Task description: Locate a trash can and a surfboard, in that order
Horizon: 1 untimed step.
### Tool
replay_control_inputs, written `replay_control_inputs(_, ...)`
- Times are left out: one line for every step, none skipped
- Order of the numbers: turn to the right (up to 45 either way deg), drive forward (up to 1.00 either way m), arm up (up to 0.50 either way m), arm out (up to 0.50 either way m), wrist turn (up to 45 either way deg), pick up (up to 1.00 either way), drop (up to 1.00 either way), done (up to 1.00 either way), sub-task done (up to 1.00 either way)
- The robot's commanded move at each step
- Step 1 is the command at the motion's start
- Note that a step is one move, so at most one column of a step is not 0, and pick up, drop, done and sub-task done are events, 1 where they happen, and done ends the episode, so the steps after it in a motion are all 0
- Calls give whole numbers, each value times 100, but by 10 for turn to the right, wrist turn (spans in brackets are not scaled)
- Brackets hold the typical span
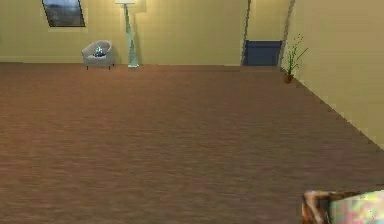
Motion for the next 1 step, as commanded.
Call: replay_control_inputs(0, 100, 0, 0, 0, 0, 0, 0, 0)
